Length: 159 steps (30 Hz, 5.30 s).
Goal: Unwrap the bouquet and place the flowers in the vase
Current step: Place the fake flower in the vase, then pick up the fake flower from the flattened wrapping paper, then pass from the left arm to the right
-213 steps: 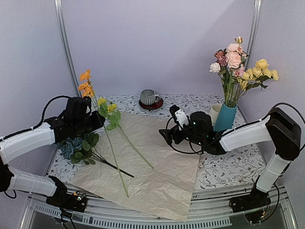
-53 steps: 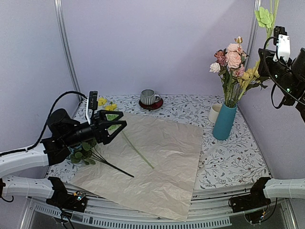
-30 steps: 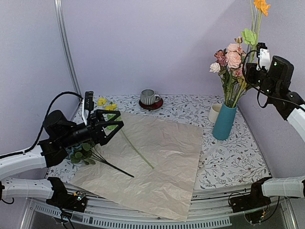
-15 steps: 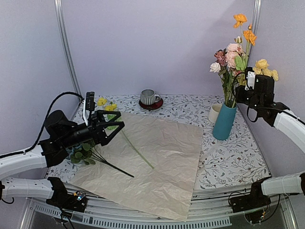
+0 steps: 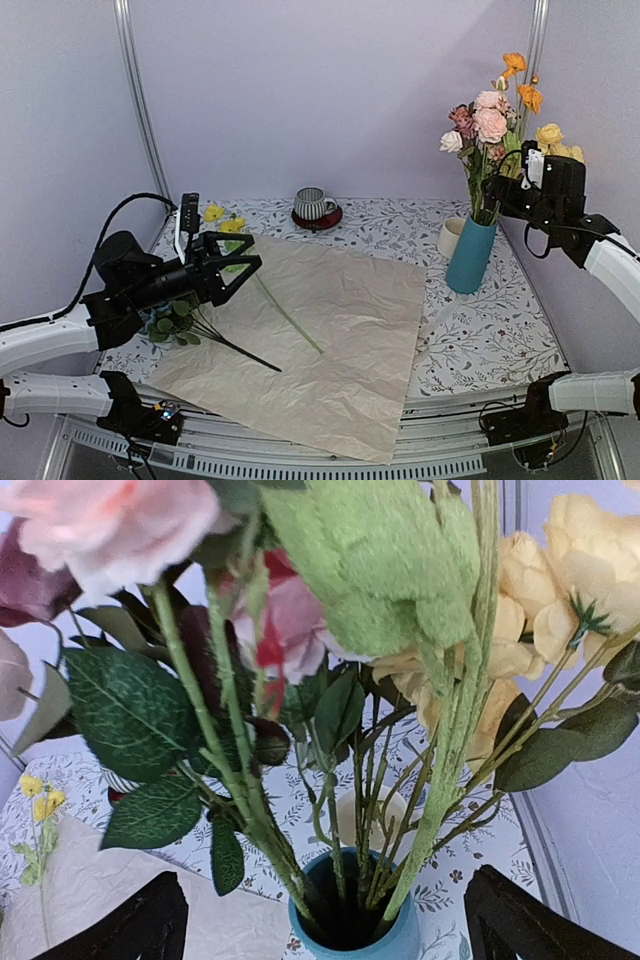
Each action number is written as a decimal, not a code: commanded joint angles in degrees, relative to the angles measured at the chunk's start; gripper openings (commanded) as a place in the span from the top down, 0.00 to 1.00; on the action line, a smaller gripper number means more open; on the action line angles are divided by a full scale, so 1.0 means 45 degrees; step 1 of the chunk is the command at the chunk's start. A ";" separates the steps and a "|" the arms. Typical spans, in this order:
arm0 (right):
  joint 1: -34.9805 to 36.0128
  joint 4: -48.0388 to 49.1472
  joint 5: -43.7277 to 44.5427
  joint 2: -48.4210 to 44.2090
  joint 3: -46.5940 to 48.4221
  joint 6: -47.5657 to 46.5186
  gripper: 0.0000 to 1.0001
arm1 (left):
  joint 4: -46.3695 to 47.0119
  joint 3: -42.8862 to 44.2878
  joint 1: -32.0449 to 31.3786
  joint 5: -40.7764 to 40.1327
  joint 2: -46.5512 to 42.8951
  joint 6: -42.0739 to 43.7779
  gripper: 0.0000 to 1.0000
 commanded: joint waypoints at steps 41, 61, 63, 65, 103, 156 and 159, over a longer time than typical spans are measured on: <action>0.3243 0.4931 -1.0628 -0.1294 -0.1857 -0.0511 0.01 | -0.3297 0.1597 -0.0053 -0.4190 0.3542 -0.0524 0.06; 0.5063 0.9954 -0.7143 0.4725 -0.2749 0.0521 0.01 | -0.8930 0.5940 0.0901 -0.7106 0.9457 -0.4748 0.23; 0.5221 1.0765 -0.6905 0.4897 -0.3258 0.0391 0.01 | -0.9801 0.6461 0.1157 -0.7238 1.0026 -0.5727 0.32; 0.5327 1.1463 -0.6706 0.5046 -0.3733 0.0270 0.01 | -1.0714 0.6994 0.1333 -0.7388 1.0628 -0.6577 0.39; 0.5602 1.2816 -0.6386 0.6073 -0.4615 -0.0448 0.01 | -1.1295 0.8135 0.2319 -0.7356 1.0581 -0.6953 1.00; 0.8734 1.1984 -0.6870 0.6335 0.0070 0.3849 0.58 | -0.1276 0.3508 -0.1436 0.0039 0.5321 0.1453 1.00; 0.8737 1.1985 -0.6895 0.6357 0.0115 0.3861 0.60 | -0.1180 0.3461 -0.1460 0.0167 0.5283 0.1536 1.00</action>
